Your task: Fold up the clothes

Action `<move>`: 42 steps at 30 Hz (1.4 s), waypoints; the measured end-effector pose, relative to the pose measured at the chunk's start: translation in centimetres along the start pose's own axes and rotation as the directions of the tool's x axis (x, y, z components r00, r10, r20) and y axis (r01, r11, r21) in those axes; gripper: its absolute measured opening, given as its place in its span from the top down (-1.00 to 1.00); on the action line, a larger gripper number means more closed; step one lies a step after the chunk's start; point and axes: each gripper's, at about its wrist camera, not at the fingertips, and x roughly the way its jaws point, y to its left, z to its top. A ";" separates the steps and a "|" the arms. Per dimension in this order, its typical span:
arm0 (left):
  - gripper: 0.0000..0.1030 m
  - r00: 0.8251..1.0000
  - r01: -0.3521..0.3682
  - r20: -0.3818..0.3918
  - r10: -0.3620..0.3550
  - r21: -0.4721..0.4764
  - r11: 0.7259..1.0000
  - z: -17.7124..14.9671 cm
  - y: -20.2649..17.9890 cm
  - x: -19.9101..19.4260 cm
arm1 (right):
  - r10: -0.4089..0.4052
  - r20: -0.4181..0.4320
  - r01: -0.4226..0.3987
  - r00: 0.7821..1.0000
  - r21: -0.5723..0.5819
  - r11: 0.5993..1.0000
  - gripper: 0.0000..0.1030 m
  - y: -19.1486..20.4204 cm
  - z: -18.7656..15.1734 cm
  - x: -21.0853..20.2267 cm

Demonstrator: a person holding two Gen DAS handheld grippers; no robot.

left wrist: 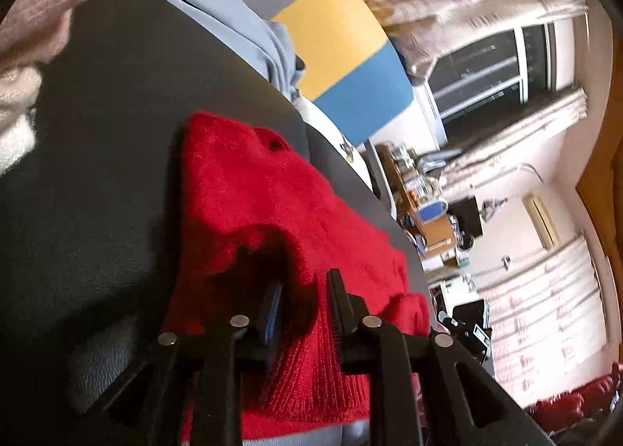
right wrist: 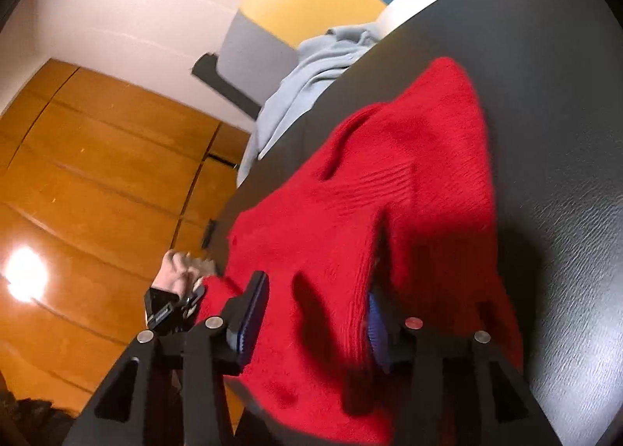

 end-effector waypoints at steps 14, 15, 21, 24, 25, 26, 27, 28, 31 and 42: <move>0.81 0.989 0.149 -0.032 -0.147 0.046 0.988 1.2 -2.3 -1.2 | -0.064 -0.029 0.059 0.998 -0.138 0.989 0.80 2.1 -0.9 -0.1; 0.81 0.985 0.170 -0.016 -0.170 0.040 0.985 2.0 -2.5 -1.4 | -0.032 -0.010 0.030 0.999 -0.138 0.990 0.80 2.5 -0.3 -0.5; 0.82 0.990 0.133 0.067 -0.128 -0.081 0.988 6.8 -1.6 1.7 | 0.080 0.122 -0.070 0.989 -0.082 0.994 0.80 2.6 4.6 -1.3; 0.82 0.999 -0.002 0.047 0.016 -0.272 0.962 7.8 2.3 5.1 | 0.013 0.167 -0.016 0.986 0.014 1.000 0.80 0.7 6.8 -0.2; 0.82 0.999 -0.034 0.019 0.043 -0.318 0.948 7.7 3.4 6.0 | -0.016 0.164 0.005 0.986 0.067 0.998 0.79 -0.4 7.3 0.4; 0.82 0.998 -0.053 0.000 0.057 -0.353 0.934 7.5 4.3 6.7 | -0.046 0.156 0.028 0.987 0.113 0.993 0.78 -1.6 7.5 1.1; 0.79 0.999 -0.035 0.004 0.039 -0.365 0.931 7.3 4.7 6.9 | -0.067 0.148 0.044 0.987 0.154 0.987 0.75 -2.6 7.6 1.7; 0.79 1.000 -0.020 0.010 0.025 -0.370 0.929 7.2 4.9 7.0 | -0.061 0.144 0.035 0.988 0.176 0.984 0.74 -3.2 7.3 1.8; 0.66 0.998 -0.044 0.024 0.054 -0.310 0.950 7.5 4.1 5.6 | -0.039 0.137 0.006 0.990 0.235 0.972 0.50 -5.0 6.5 2.0; 0.50 0.955 -0.294 0.028 0.296 -0.056 0.954 7.5 2.2 1.2 | -0.256 0.206 0.301 0.945 -0.235 0.924 -0.41 2.5 4.1 -4.4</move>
